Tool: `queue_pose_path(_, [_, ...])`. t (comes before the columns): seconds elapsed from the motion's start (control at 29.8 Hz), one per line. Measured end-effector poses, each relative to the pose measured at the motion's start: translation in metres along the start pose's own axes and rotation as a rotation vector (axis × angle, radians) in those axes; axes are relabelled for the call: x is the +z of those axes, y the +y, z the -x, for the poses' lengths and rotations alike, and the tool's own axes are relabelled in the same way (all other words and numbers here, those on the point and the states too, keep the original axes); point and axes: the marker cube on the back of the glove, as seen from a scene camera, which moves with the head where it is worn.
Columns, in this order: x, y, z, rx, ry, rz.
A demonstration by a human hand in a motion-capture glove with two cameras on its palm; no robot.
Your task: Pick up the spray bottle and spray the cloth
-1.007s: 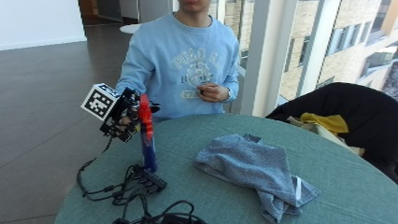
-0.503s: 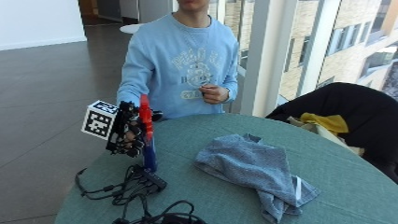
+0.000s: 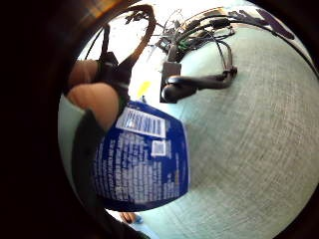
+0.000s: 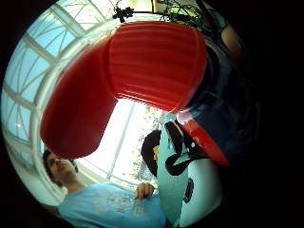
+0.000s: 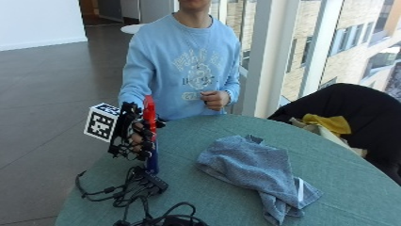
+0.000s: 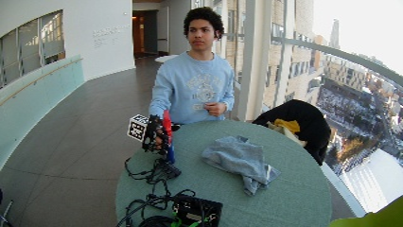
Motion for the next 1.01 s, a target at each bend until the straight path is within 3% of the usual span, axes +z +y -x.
queue_pose_path(0.27, [0.005, -0.004, 0.017, -0.064, 0.064, 0.083])
queue_pose_path(0.64, [0.036, -0.036, 0.073, -0.099, 0.158, 0.4])
queue_pose_path(1.01, [0.083, -0.048, 0.09, 0.025, 0.259, 0.7])
